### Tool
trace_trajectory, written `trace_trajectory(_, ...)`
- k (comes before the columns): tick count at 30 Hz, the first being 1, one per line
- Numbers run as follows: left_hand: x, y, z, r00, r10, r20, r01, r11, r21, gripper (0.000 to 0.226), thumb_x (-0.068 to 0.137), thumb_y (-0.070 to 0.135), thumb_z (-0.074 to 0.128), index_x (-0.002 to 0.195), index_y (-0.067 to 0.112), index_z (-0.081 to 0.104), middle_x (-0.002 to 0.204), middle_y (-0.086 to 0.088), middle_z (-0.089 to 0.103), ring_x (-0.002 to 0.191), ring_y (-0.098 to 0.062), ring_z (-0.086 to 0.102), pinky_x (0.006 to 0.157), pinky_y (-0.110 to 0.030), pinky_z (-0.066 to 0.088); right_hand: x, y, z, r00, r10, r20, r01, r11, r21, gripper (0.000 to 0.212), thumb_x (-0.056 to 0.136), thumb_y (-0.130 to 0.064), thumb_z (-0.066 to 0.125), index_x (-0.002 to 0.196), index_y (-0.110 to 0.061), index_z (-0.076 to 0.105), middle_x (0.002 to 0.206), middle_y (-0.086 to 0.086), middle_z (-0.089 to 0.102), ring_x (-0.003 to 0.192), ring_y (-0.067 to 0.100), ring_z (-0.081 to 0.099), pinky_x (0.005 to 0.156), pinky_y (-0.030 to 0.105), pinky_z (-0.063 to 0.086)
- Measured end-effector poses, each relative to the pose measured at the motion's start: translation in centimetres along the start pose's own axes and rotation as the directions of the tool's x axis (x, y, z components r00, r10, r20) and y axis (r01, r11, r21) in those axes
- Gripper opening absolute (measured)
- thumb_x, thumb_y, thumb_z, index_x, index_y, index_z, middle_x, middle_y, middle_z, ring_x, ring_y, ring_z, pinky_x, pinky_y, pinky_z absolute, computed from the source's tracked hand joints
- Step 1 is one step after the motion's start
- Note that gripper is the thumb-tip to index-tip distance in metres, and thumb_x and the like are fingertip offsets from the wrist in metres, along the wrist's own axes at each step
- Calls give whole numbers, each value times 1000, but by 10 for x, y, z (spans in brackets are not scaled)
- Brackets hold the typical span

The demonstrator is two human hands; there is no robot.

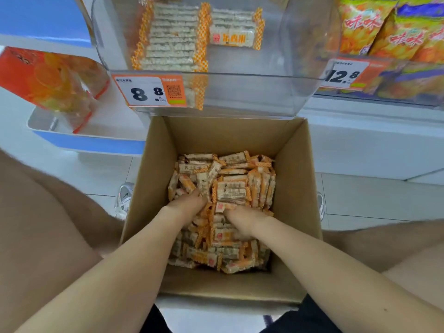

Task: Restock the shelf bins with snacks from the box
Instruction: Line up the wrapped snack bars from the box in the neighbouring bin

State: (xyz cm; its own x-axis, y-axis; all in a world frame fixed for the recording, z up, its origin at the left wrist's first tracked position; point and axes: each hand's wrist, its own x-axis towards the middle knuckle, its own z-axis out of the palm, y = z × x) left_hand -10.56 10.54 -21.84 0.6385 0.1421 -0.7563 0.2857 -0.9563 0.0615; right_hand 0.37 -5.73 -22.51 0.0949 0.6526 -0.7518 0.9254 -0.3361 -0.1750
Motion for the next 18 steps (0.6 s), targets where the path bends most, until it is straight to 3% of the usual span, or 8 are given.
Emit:
trace_trajectory(3,3,-4,1,1000,25,-16,-25,1000,-9,43,93,-13,56,128,10,61,143,-14,50,114,-33,62,93,-38,55,2,-15,13,999,35,3,-34,994,-100,59,98,-31,70,145,-8,44,127,14,63,112,35,64,73,39,44)
trace_trajectory(6,4,-6,3,1000,26,-15,-26,1000,-9,30,93,-11,58,114,10,65,110,-7,61,93,-27,62,78,-34,50,7,-20,18,997,52,-56,-58,994,-96,36,100,-5,58,135,-7,53,121,14,66,106,35,66,72,39,46)
trace_trajectory(8,2,-7,4,1000,20,0,-20,1000,-6,26,93,-11,58,106,12,61,94,-4,55,81,-25,57,72,-37,49,6,-17,16,998,57,-33,-59,997,-51,23,100,-4,59,122,-10,60,109,10,65,93,31,65,67,38,47)
trace_trajectory(11,0,-6,5,1000,17,-25,-16,999,35,30,94,-9,58,112,13,67,110,-8,62,91,-26,57,72,-35,45,5,-5,7,995,98,-15,-98,995,21,18,98,-11,65,116,-12,65,102,6,66,85,26,64,63,37,53)
trace_trajectory(13,-1,-6,6,1000,14,-5,-14,1000,-9,33,93,-9,62,112,16,71,118,-8,64,95,-25,60,71,-32,45,4,6,-1,992,125,-13,-123,986,110,23,99,-21,68,120,-13,66,108,7,68,91,26,67,74,41,61)
trace_trajectory(15,-1,-9,9,999,18,31,-15,996,-89,28,91,-7,69,107,16,70,122,-7,62,96,-25,62,71,-31,46,-2,16,-12,986,164,-39,-150,959,240,33,100,-30,68,128,-13,63,117,8,68,97,27,67,83,43,61)
trace_trajectory(18,-5,-15,14,998,28,52,-18,982,-189,30,86,2,81,103,20,62,122,-5,59,99,-24,61,71,-31,49,-16,24,-30,971,216,-105,-158,905,396,48,103,-31,64,146,-12,53,133,9,63,114,29,64,88,36,56)
